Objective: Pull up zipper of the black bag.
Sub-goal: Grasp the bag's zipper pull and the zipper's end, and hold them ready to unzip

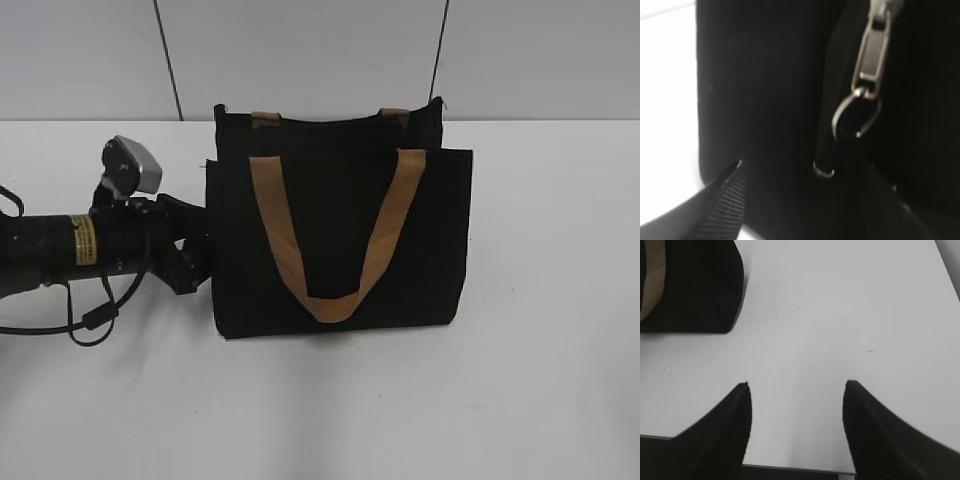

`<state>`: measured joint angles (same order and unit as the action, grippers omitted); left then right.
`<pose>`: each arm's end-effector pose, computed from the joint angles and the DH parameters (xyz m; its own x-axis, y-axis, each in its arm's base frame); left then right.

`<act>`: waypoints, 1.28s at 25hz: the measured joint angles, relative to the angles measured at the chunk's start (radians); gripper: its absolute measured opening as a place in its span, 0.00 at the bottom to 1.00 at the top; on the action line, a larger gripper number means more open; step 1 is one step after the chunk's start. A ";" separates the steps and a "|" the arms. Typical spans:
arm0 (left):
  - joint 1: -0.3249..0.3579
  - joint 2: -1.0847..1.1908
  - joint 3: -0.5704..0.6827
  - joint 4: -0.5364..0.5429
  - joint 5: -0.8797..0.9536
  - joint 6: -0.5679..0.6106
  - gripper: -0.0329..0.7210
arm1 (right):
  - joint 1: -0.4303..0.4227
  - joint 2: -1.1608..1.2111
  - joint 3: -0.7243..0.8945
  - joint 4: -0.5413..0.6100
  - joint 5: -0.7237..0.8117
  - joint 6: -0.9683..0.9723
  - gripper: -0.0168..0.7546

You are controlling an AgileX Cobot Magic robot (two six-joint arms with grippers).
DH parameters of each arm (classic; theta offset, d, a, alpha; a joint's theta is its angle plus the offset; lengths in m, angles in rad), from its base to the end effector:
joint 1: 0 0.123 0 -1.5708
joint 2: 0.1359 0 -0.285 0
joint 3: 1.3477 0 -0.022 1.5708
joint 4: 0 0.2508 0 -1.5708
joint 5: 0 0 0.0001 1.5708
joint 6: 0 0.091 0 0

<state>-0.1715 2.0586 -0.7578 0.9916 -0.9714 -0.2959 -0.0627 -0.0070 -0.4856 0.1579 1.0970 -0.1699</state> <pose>0.3157 -0.1184 0.0933 -0.1760 0.3268 -0.9285 0.8517 0.5236 0.0228 -0.0056 0.0131 0.2712 -0.4809 -0.0663 -0.8743 -0.1070 0.9941 -0.0165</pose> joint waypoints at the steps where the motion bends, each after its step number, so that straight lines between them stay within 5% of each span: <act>1: -0.007 0.001 -0.008 0.000 0.000 0.000 0.73 | 0.000 0.000 0.000 0.000 0.000 0.000 0.61; 10: -0.021 0.017 -0.038 -0.002 0.001 -0.003 0.57 | 0.000 0.000 0.000 0.000 0.000 0.000 0.61; 21: -0.021 0.017 -0.042 -0.002 0.002 -0.003 0.10 | 0.000 0.000 0.000 0.000 0.000 0.000 0.61; 32: -0.021 -0.193 -0.001 0.050 0.132 -0.149 0.08 | 0.000 0.000 0.000 0.000 0.000 0.000 0.61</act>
<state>-0.1925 1.8658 -0.7583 1.0418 -0.8394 -0.4454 -0.0627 -0.0070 -0.4856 0.1579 1.0970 -0.1699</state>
